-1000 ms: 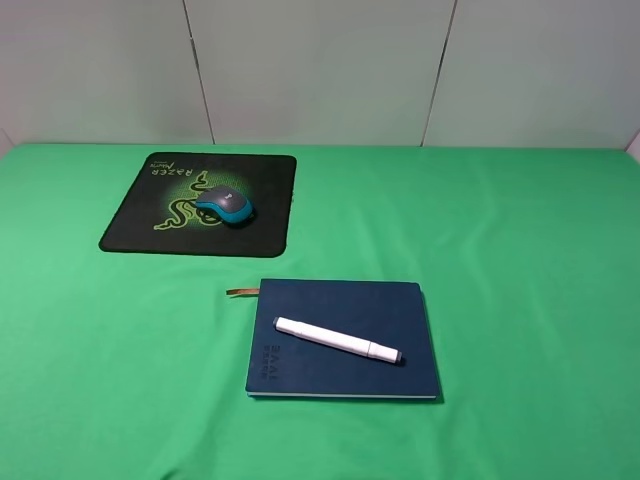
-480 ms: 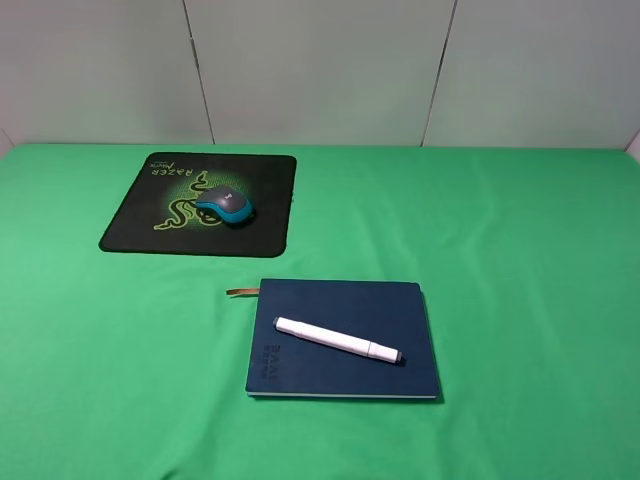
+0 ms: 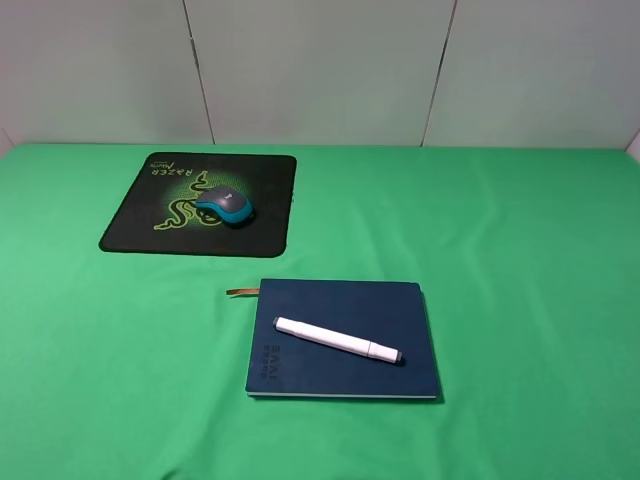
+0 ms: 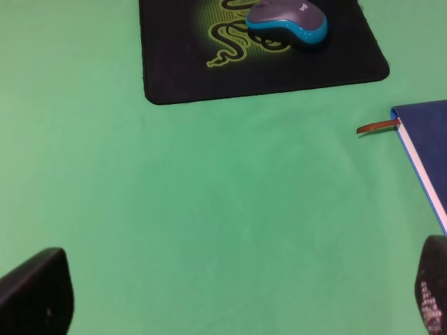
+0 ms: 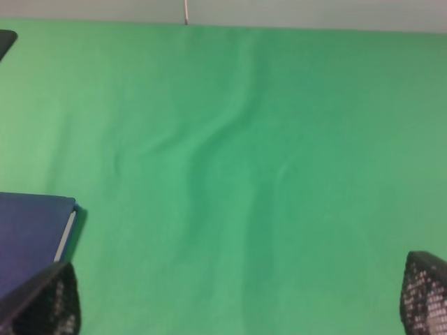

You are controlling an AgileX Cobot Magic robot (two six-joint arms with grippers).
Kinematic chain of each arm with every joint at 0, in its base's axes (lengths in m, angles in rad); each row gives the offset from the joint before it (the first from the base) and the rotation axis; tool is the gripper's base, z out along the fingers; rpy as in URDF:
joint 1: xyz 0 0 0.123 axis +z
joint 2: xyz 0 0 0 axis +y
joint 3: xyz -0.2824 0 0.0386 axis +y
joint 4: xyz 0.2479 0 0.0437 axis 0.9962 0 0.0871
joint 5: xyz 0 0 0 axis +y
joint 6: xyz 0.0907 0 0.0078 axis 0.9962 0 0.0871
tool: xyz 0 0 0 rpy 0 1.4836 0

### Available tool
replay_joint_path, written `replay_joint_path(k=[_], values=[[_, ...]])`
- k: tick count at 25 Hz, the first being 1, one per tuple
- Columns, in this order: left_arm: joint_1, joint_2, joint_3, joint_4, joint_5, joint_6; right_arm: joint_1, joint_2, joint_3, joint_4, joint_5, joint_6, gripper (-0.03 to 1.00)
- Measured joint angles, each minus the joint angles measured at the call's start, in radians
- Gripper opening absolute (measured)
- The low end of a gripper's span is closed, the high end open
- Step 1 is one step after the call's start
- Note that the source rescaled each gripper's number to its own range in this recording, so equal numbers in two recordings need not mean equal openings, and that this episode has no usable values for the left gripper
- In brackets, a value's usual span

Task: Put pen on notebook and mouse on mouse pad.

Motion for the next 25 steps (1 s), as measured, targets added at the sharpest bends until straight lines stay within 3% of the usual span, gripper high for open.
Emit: replay_joint_path(k=[25], values=[[0.000, 0.000, 0.000, 0.000, 0.000, 0.000, 0.000, 0.000, 0.000, 0.000, -0.001, -0.001, 1.00]])
